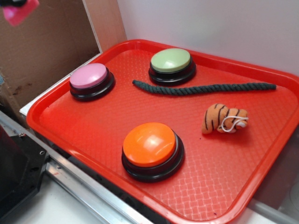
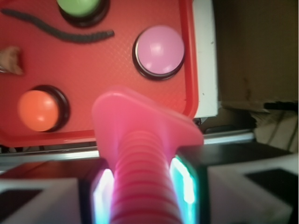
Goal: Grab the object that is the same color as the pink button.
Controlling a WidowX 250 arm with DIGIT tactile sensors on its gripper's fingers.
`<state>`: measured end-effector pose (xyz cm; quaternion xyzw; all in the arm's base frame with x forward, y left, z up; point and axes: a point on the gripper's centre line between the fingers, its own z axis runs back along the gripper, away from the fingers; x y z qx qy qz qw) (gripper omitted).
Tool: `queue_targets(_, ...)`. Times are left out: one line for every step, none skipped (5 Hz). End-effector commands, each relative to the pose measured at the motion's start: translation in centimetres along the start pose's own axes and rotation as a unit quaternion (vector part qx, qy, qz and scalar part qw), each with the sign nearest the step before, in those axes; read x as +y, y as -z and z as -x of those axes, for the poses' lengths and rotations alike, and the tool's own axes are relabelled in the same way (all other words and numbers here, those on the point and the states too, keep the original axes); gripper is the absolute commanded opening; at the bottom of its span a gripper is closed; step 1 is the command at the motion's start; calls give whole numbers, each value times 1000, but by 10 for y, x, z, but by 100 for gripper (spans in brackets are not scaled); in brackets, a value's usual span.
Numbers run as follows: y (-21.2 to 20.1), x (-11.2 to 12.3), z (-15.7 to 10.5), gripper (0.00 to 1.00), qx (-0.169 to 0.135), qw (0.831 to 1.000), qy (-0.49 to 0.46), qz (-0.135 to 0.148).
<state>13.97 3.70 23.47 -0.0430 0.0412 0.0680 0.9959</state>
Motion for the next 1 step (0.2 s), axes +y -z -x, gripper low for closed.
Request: queue_targets(-22, -1, 14, 0, -22, 999, -19, -15)
